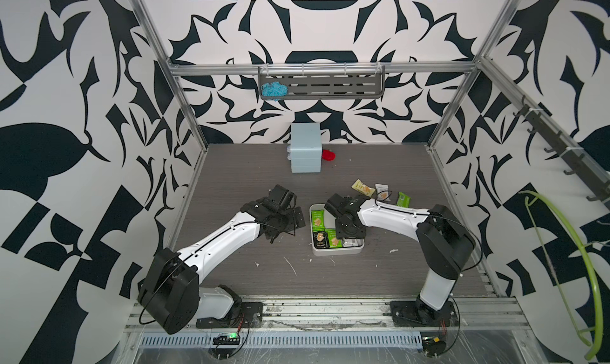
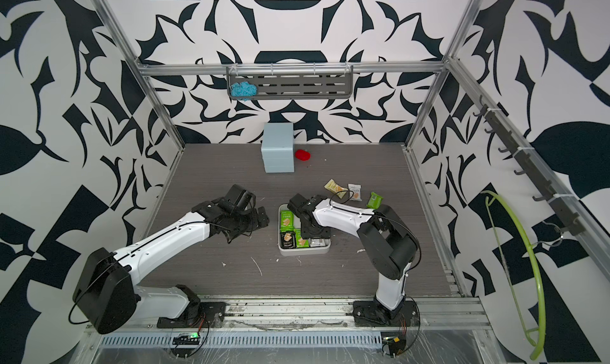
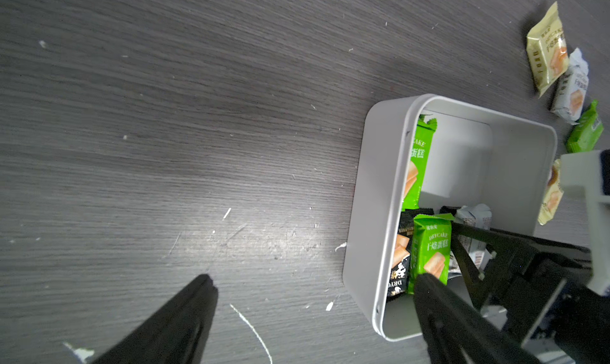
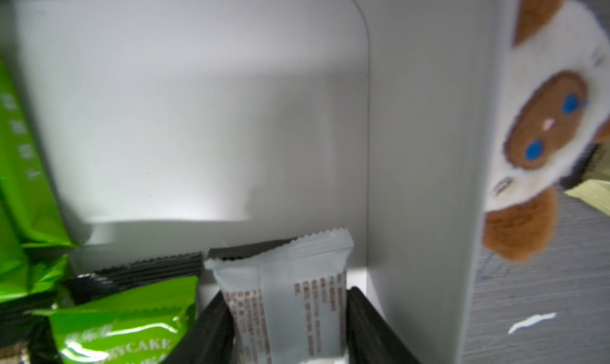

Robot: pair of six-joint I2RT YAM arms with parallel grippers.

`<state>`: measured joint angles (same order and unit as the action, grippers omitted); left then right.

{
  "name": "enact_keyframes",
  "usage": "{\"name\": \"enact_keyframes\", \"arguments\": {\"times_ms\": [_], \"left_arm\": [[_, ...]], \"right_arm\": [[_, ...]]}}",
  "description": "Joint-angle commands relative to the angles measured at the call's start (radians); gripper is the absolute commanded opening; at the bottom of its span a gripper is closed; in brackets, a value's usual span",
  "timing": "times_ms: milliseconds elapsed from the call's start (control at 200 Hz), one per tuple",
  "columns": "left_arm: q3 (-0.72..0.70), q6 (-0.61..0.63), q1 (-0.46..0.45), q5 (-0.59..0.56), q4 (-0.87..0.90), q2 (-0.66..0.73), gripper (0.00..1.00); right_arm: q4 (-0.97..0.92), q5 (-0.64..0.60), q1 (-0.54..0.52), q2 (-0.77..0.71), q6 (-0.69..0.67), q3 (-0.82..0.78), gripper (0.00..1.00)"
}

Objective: Take the cookies out of the storage box
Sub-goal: Pick up the cookie from the storage box.

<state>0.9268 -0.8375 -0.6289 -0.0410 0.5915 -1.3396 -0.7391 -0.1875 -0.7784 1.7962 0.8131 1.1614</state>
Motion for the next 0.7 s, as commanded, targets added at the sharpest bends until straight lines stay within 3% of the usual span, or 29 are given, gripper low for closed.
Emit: {"name": "enact_keyframes", "arguments": {"times_ms": [0, 225, 695], "left_arm": [[0.004, 0.010, -0.002, -0.010, 0.031, 0.016, 1.00], [0.004, 0.009, -0.002, -0.013, 0.031, 0.014, 1.00], [0.022, 0.009, -0.001, -0.002, 0.026, -0.006, 1.00]], "right_arm": [[-0.004, -0.008, 0.005, -0.029, 0.000, -0.014, 0.50], [-0.012, -0.012, 0.007, -0.068, 0.000, -0.012, 0.41], [-0.065, -0.020, 0.008, -0.189, -0.036, 0.072, 0.40]]}}
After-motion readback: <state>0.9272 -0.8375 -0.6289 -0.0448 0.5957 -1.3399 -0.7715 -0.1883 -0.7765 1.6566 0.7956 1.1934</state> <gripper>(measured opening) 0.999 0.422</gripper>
